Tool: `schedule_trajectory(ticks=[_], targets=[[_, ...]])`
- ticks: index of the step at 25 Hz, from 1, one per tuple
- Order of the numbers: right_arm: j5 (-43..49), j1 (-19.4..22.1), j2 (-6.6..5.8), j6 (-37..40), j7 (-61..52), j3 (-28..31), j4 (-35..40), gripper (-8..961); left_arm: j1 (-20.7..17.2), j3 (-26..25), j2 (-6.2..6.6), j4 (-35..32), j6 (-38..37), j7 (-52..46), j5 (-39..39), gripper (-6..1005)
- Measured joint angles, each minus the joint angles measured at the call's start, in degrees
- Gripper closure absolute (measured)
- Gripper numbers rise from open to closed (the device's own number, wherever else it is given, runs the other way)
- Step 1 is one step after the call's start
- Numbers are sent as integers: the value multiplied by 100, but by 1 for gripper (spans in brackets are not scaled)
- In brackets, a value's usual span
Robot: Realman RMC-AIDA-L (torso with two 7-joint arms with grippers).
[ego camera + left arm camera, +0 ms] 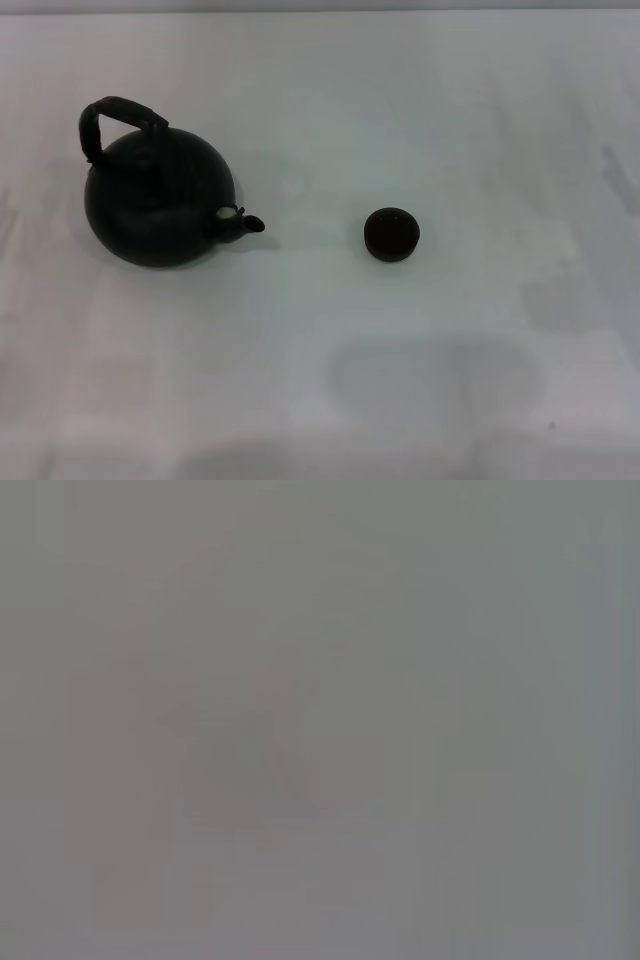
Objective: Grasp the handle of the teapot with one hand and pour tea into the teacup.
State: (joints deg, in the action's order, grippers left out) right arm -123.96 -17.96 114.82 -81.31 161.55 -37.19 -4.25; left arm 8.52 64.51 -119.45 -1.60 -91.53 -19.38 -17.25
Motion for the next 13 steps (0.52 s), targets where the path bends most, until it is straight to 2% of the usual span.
schedule_trajectory(ticks=[4, 13], targets=[[1, 40, -2, -14, 1, 2, 12, 118, 172, 0, -1, 248, 22, 2, 39, 137], [12, 30, -4, -81, 161, -45, 68, 119, 307, 0, -5, 266, 1, -7, 52, 137]])
